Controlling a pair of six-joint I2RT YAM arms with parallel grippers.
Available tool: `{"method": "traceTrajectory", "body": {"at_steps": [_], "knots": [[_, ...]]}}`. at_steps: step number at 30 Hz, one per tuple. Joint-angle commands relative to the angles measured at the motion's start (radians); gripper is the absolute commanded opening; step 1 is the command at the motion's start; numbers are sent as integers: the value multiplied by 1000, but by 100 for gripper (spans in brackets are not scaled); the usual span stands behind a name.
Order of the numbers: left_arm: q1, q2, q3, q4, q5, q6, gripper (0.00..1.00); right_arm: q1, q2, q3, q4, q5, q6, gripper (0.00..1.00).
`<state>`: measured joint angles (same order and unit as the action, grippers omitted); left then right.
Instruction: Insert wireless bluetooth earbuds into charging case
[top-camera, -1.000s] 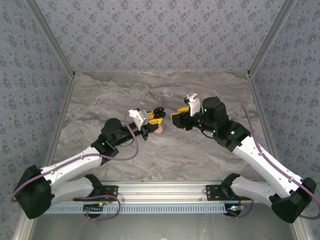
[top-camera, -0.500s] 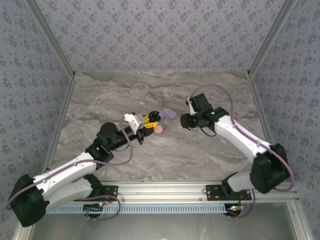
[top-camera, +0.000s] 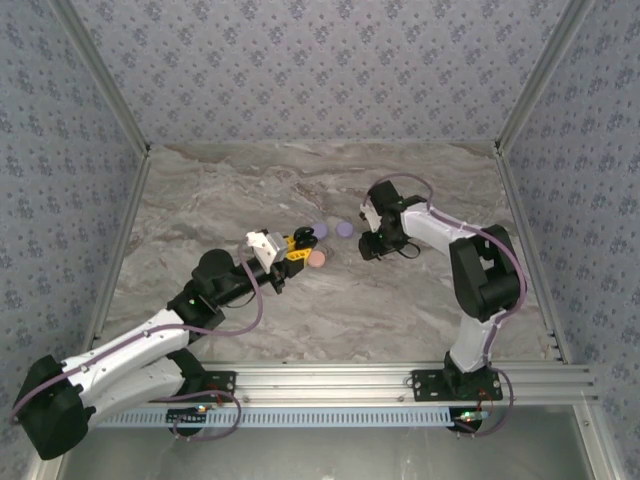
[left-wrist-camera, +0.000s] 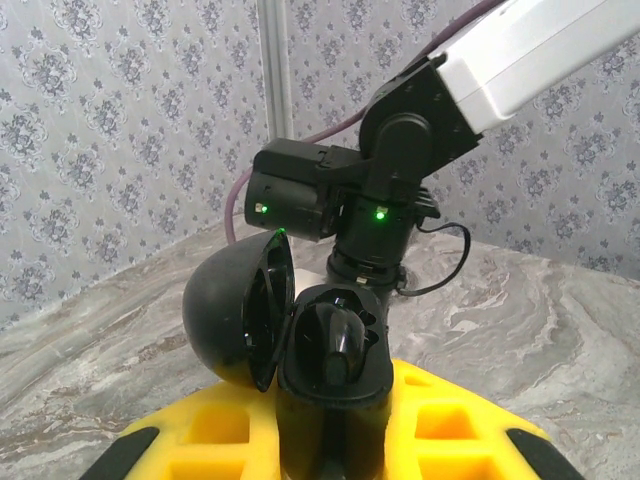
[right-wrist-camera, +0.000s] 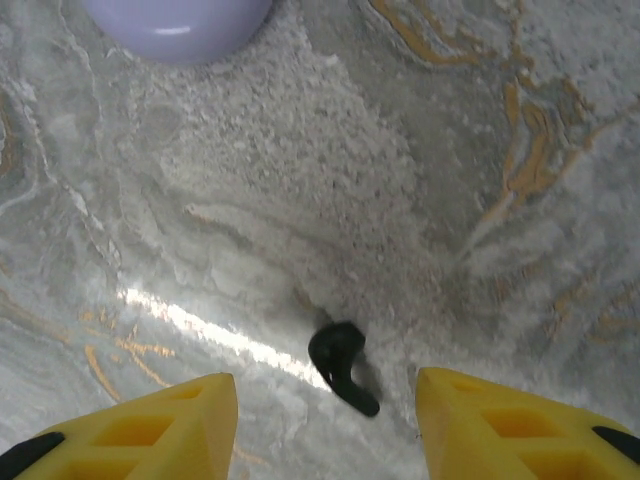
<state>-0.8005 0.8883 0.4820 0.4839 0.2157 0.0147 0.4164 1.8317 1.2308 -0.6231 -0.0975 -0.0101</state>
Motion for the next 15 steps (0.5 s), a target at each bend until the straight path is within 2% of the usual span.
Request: {"method": "traceTrajectory", "body": {"at_steps": [1, 15], "knots": [[-6, -6, 13, 7, -12, 0, 0, 2, 42, 46, -40, -30, -49, 52], [-5, -15, 9, -2, -28, -4, 0, 22, 78, 22, -73, 21, 2, 52]]}}
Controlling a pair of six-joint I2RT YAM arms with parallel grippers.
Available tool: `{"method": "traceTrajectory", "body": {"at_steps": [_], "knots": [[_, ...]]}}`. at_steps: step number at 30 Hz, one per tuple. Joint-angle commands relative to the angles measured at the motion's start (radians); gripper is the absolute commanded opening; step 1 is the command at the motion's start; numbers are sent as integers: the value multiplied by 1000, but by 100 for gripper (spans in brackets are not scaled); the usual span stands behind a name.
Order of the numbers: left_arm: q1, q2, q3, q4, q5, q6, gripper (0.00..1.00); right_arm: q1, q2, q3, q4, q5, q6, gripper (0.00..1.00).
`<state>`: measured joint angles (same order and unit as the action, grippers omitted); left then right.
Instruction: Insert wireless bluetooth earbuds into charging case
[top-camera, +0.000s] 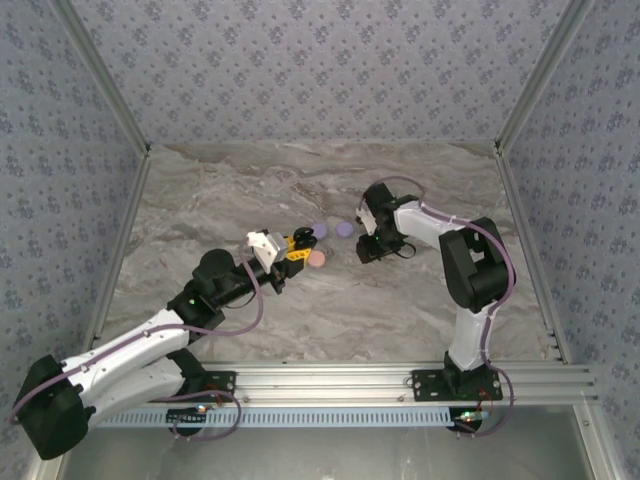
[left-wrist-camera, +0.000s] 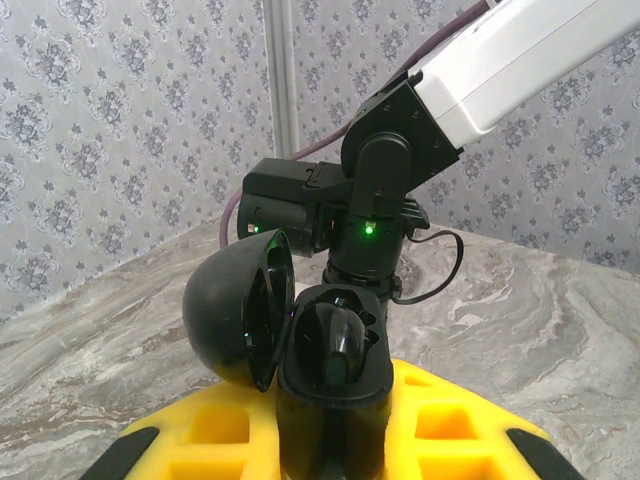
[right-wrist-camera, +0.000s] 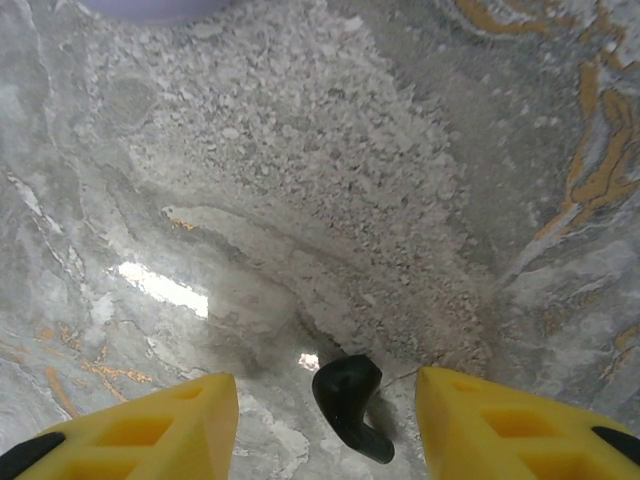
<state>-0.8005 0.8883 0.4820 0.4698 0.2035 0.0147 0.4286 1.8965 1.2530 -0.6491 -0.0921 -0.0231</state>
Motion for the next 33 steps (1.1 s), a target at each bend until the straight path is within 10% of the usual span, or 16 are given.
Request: {"method": "traceTrajectory", "body": {"at_steps": [1, 23, 33], "knots": [[-5, -15, 9, 12, -17, -5, 0, 12, 13, -1, -51, 20, 21, 52], [-6, -11, 9, 12, -22, -13, 0, 37, -55, -46, -64, -74, 86, 44], [-6, -10, 7, 12, -25, -11, 0, 32, -90, 0, -124, 83, 109, 44]]}}
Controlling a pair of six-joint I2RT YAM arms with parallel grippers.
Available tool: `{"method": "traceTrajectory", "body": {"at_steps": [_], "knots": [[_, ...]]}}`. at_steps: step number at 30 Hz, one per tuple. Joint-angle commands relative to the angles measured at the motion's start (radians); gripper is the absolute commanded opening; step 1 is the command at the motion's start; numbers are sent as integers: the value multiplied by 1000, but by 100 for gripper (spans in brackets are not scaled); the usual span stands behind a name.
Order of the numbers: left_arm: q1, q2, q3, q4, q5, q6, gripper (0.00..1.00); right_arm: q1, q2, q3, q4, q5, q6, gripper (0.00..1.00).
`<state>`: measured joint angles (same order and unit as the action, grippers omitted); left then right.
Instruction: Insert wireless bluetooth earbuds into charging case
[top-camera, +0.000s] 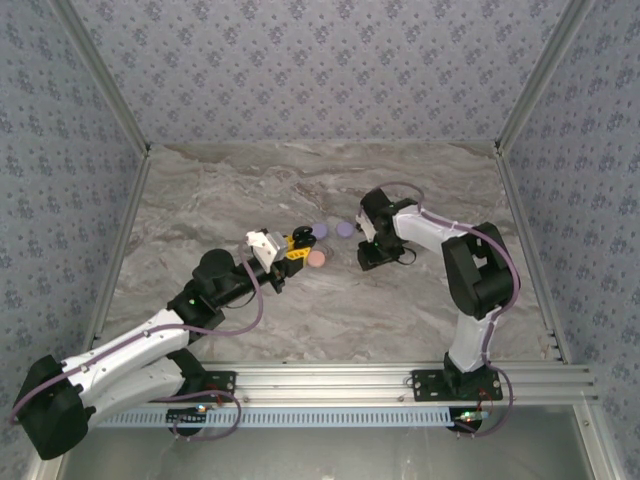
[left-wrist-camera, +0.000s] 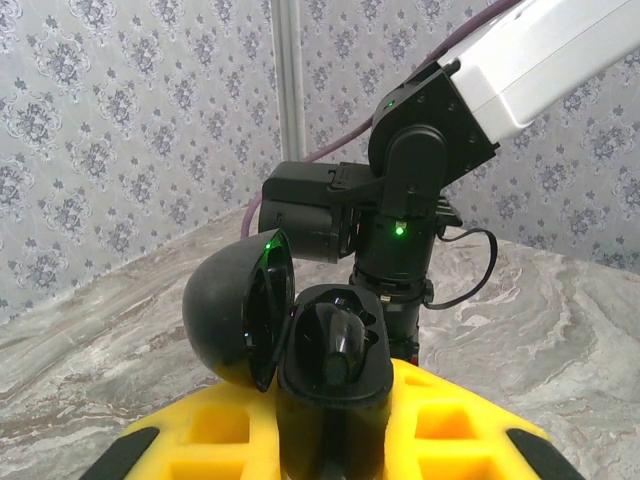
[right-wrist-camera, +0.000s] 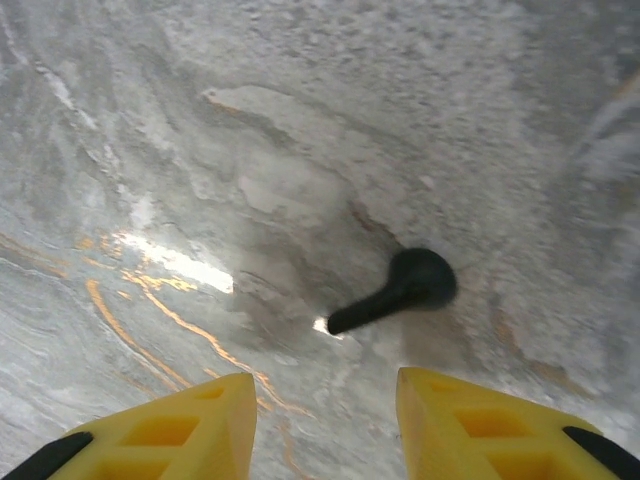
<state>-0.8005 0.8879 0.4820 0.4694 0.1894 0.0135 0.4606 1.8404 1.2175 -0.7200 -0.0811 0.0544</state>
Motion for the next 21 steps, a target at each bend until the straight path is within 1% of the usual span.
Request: {"method": "traceTrajectory", "body": {"at_steps": [1, 8, 21], "knots": [[-6, -9, 7, 14, -10, -11, 0, -5, -33, 38, -49, 78, 44, 44], [-6, -12, 9, 8, -13, -8, 0, -28, 18, 66, 0, 74, 108, 45], [-5, -7, 11, 4, -18, 1, 0, -31, 95, 102, 17, 36, 157, 44]]}}
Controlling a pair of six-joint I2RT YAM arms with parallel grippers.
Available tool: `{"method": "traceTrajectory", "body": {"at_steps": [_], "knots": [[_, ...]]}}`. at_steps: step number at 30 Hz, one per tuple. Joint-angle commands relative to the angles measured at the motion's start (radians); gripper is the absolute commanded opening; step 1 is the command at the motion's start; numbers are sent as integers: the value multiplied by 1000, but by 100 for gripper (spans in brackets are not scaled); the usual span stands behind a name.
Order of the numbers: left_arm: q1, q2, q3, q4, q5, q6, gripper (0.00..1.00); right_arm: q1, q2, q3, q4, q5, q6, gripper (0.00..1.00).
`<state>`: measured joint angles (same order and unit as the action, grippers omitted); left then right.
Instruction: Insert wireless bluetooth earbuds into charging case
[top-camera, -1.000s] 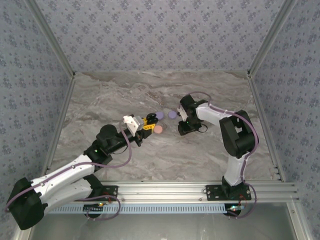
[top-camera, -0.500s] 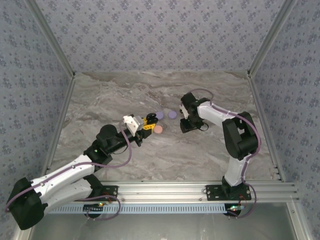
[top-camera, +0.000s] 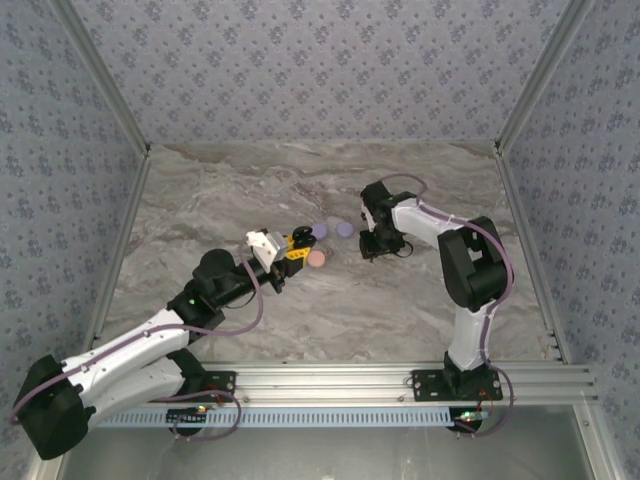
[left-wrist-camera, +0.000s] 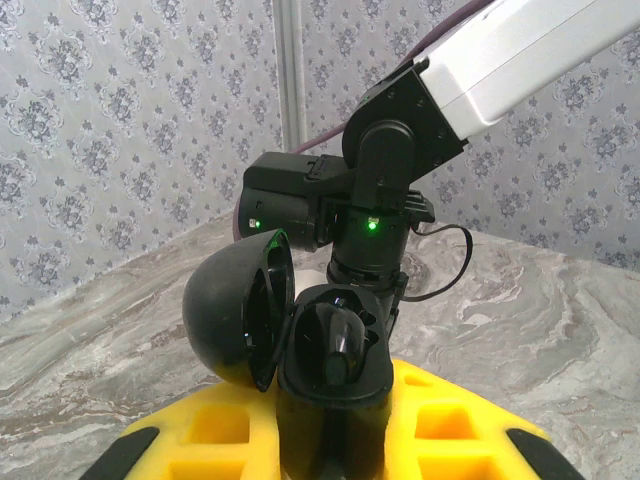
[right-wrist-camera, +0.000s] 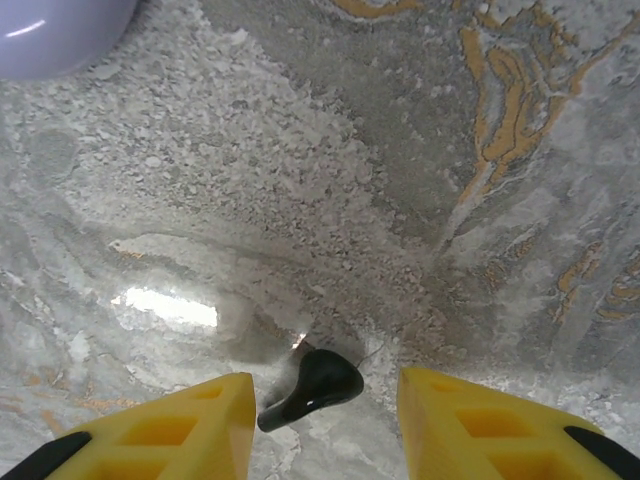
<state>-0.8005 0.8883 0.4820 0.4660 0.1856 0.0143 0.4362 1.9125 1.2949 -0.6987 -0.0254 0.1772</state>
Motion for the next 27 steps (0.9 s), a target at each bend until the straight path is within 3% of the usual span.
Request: {"method": "traceTrajectory", "body": {"at_steps": [1, 17, 27], "knots": [[-5, -5, 12, 8, -14, 2, 0, -6, 28, 23, -5, -24, 36, 44], [-5, -5, 13, 2, -14, 4, 0, 5, 67, 38, 0, -59, 34, 32], [-6, -5, 9, 0, -15, 1, 0, 6, 8, 23, 0, -51, 34, 26]]}}
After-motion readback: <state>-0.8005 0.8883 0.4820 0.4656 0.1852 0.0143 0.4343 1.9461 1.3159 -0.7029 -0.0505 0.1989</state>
